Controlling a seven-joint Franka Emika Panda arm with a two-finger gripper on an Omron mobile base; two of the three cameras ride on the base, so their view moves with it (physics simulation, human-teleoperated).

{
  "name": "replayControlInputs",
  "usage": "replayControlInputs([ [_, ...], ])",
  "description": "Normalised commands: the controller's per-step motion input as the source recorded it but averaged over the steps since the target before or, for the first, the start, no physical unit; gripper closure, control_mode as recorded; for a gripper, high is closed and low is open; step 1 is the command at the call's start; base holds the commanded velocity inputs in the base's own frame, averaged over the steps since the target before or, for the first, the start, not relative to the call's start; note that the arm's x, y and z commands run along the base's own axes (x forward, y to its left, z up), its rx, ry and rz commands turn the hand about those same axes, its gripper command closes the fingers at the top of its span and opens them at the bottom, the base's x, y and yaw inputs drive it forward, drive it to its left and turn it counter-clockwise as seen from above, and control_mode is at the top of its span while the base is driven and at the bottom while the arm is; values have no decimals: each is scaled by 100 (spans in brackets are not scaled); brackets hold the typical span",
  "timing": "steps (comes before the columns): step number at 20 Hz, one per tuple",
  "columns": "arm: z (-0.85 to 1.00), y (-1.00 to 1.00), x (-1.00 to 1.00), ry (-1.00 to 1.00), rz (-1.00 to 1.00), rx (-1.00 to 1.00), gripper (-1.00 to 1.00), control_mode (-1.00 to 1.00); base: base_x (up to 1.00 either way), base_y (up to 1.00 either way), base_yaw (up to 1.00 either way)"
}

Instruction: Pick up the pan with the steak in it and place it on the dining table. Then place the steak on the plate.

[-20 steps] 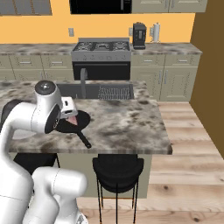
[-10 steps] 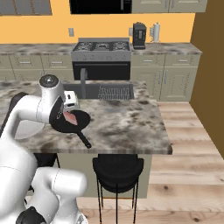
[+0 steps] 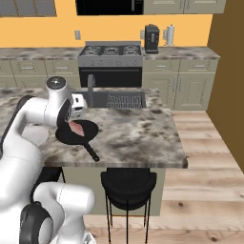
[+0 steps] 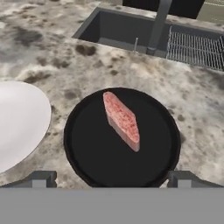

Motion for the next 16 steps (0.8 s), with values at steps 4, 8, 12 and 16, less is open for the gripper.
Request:
replayControlInputs([
  [4,0,8,38,0,-3,0,-100,-100,0,0,0],
  [8,0,6,25,0,-2,0,-100,-100,0,0,0],
  [12,0,0,4,0,0,0,-100,-100,0,0,0],
  [16,-1,0,0,0,0,0,-100,-100,0,0,0],
])
